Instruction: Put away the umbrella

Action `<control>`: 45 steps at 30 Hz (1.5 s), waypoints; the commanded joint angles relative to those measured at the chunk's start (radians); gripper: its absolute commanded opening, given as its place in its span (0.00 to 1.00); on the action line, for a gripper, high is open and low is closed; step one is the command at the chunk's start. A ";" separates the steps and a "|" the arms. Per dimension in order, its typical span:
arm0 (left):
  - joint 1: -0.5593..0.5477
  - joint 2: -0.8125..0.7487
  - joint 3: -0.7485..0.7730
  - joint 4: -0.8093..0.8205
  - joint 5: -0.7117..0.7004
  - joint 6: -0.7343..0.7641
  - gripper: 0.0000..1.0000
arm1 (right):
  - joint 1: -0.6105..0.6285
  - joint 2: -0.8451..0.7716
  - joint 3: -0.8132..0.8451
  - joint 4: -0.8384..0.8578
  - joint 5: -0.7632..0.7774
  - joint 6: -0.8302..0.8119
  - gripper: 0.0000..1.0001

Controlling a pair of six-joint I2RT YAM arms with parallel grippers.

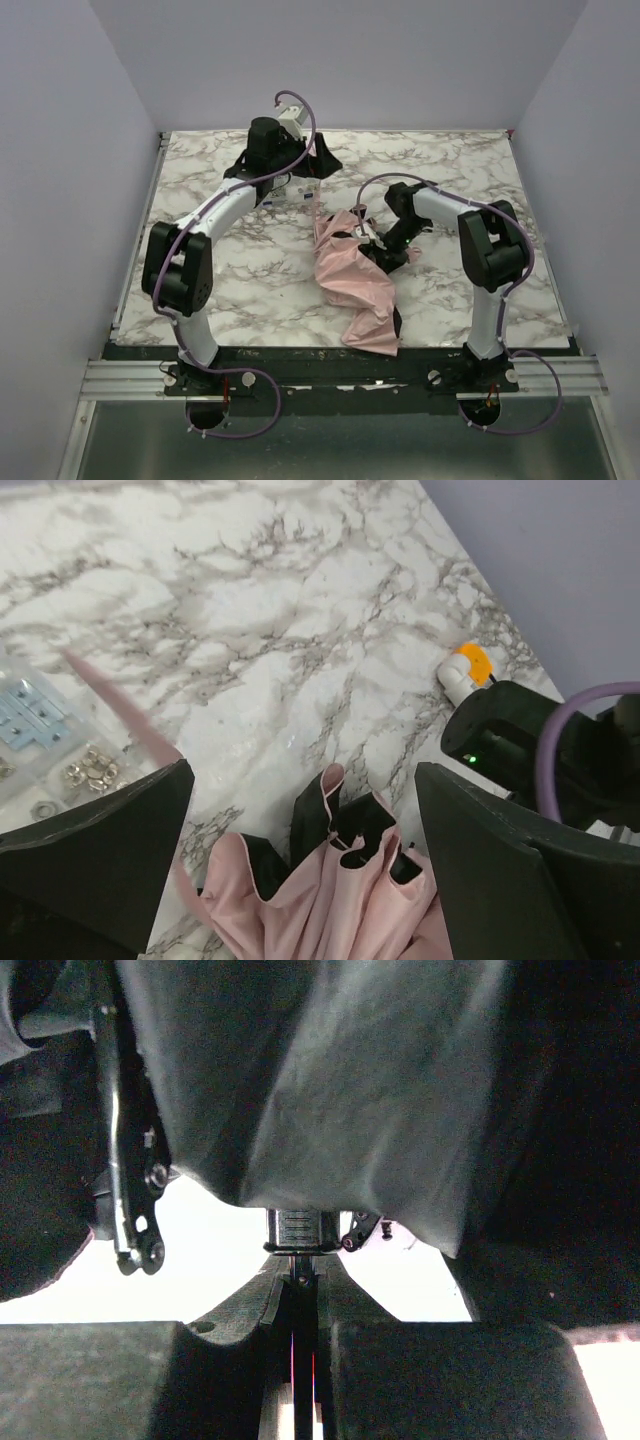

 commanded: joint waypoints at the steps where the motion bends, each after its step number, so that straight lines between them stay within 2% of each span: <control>1: 0.011 -0.128 -0.067 0.080 -0.079 0.065 0.98 | 0.030 0.056 0.003 -0.003 0.069 0.048 0.00; 7: 0.056 -0.114 -0.071 0.077 0.047 -0.031 0.99 | 0.049 0.046 -0.019 0.027 0.076 0.085 0.01; 10: 0.058 -0.173 -0.132 0.048 0.009 0.018 0.99 | 0.066 0.054 -0.011 0.032 0.107 0.134 0.00; 14: 0.057 -0.215 -0.191 -0.136 -0.056 0.027 0.97 | 0.080 0.043 -0.049 0.059 0.138 0.155 0.01; 17: 0.048 -0.174 -0.215 -0.223 -0.094 0.013 0.88 | 0.085 0.041 -0.073 0.073 0.159 0.189 0.01; 19: 0.034 -0.118 -0.168 -0.291 -0.113 0.000 0.76 | 0.084 0.029 -0.099 0.084 0.166 0.193 0.01; 20: 0.020 -0.090 -0.129 -0.335 -0.126 0.008 0.74 | 0.084 0.018 -0.117 0.095 0.173 0.197 0.01; 26: -0.073 0.055 0.049 -0.521 -0.306 0.089 0.70 | 0.084 -0.031 -0.205 0.143 0.201 0.223 0.01; 31: -0.111 0.180 0.198 -0.648 -0.401 0.120 0.62 | 0.085 -0.032 -0.240 0.167 0.207 0.223 0.01; 37: -0.113 0.187 0.207 -0.629 -0.504 0.107 0.64 | 0.085 -0.024 -0.226 0.158 0.200 0.214 0.01; 42: -0.112 0.121 0.143 -0.557 -0.526 0.089 0.66 | 0.085 -0.028 -0.231 0.163 0.203 0.206 0.01; 45: -0.113 0.123 0.146 -0.569 -0.525 0.059 0.66 | 0.084 -0.030 -0.236 0.168 0.204 0.201 0.01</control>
